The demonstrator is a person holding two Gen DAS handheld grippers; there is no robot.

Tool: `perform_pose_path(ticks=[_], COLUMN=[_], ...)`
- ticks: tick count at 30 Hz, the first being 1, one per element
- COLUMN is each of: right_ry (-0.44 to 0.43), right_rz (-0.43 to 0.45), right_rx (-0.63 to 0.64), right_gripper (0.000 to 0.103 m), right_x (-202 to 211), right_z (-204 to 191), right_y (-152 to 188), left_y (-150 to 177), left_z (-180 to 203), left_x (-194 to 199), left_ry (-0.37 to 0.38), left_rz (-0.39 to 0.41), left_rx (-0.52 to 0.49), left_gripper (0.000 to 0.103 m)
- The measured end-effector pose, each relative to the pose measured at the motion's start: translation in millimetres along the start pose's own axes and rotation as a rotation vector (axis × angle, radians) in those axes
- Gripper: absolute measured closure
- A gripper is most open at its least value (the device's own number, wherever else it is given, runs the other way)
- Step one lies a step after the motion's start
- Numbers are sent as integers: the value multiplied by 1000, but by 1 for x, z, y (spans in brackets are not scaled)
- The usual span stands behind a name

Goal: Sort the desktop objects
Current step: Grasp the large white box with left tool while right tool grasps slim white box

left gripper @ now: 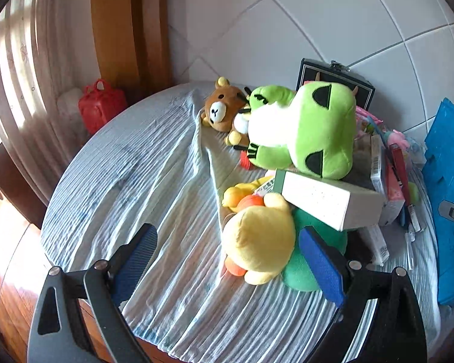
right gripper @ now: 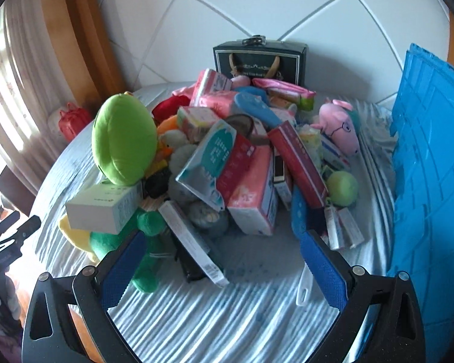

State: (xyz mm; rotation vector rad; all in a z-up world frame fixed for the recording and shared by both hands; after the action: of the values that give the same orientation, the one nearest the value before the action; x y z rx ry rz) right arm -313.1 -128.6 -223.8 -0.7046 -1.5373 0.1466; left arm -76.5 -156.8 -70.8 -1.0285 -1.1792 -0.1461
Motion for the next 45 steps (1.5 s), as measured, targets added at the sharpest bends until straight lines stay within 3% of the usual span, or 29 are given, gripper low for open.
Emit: perform_pose_path(ticks=[6, 12, 15, 18, 20, 24, 28, 30, 32, 36, 41, 43, 45], right_ry=[2, 32, 35, 35, 31, 18, -11, -22, -38, -26, 2, 9, -3], right_rz=[-44, -65, -70, -72, -75, -97, -140, -155, -173, -215, -248, -251, -257], right_rx=[-38, -46, -64, -66, -60, -36, 30, 69, 111, 165, 188, 181, 167], right_gripper=[0, 0, 0, 0, 0, 0, 0, 3, 14, 16, 27, 30, 44], right_x=[-23, -24, -22, -20, -21, -30, -53, -67, -81, -107, -130, -137, -143], right_z=[-1, 8, 19, 27, 30, 33, 19, 7, -6, -26, -36, -36, -35], right_y=[8, 15, 17, 17, 17, 16, 11, 8, 5, 2, 5, 6, 6], left_y=[-6, -43, -69, -81, -74, -46, -23, -18, -16, -23, -38, -47, -56], left_z=[17, 75, 105, 128, 134, 125, 108, 104, 102, 104, 107, 109, 111], left_x=[-1, 12, -1, -36, -59, -80, -81, -80, -77, -61, -29, -25, -37], left_ry=[50, 127, 82, 23, -5, 7, 0, 4, 11, 17, 45, 39, 8], left_rz=[0, 16, -49, -180, -274, -365, -330, -313, -295, -279, -237, -222, -234], left_rx=[-39, -103, -113, -138, -151, -129, -107, -98, -97, -115, -159, -169, -172], left_gripper=[7, 7, 7, 7, 7, 7, 13, 25, 26, 26, 25, 18, 12])
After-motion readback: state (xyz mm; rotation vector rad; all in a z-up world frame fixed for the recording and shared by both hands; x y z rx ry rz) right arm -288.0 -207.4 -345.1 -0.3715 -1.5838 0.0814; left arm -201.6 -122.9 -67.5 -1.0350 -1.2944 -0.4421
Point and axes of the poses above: each gripper's, at about its wrist camera, not at the fingertips, and x roughly against the way its jaws point, z to its right, y to its underside, the point moved 2 cm from there along -x, roughly the way its jaws point, and after that the axes turned 8 degrees about -z, right-handed, at the moved point
